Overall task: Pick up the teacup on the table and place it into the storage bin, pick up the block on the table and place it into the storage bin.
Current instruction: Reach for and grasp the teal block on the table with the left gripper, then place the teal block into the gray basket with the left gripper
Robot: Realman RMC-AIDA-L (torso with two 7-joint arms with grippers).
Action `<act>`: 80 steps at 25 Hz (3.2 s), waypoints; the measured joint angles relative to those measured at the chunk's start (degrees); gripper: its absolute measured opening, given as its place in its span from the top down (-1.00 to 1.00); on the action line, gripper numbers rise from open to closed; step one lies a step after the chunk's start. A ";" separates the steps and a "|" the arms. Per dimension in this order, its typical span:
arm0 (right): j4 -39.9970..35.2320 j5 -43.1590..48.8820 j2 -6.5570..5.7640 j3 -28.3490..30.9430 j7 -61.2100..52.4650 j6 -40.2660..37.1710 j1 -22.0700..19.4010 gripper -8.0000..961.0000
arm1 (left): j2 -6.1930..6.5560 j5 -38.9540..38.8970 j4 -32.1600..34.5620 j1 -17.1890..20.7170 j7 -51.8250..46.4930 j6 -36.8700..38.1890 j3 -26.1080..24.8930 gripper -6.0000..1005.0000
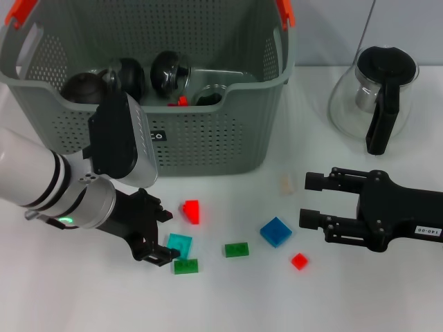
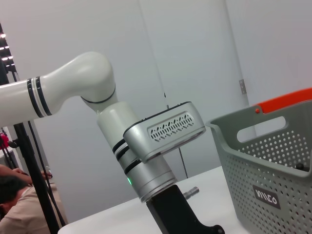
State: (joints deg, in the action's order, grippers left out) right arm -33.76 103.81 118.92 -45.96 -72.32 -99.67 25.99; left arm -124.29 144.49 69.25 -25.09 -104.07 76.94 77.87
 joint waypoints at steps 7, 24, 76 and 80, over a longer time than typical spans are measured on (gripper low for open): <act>0.02 0.00 0.00 0.00 -0.01 0.01 0.16 -0.49 | -0.15 0.79 -0.09 0.26 -0.29 -0.05 1.49 -0.37; -0.06 0.08 0.01 -0.01 -0.18 0.06 0.29 -0.49 | -0.26 0.71 0.70 0.45 -0.85 0.95 1.58 -0.28; 0.14 0.07 -0.26 0.00 -0.19 -0.07 -0.06 -0.49 | 0.10 -1.01 3.09 -0.37 -6.91 4.24 -3.02 0.20; 0.05 0.08 -0.26 0.00 -0.19 -0.08 -0.06 -0.49 | 0.67 -7.18 1.76 -2.09 -1.91 13.44 -16.60 0.20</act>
State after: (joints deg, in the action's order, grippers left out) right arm -33.71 103.89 118.66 -45.97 -72.51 -99.75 25.93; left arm -123.61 137.30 71.02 -27.18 -105.98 90.38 61.27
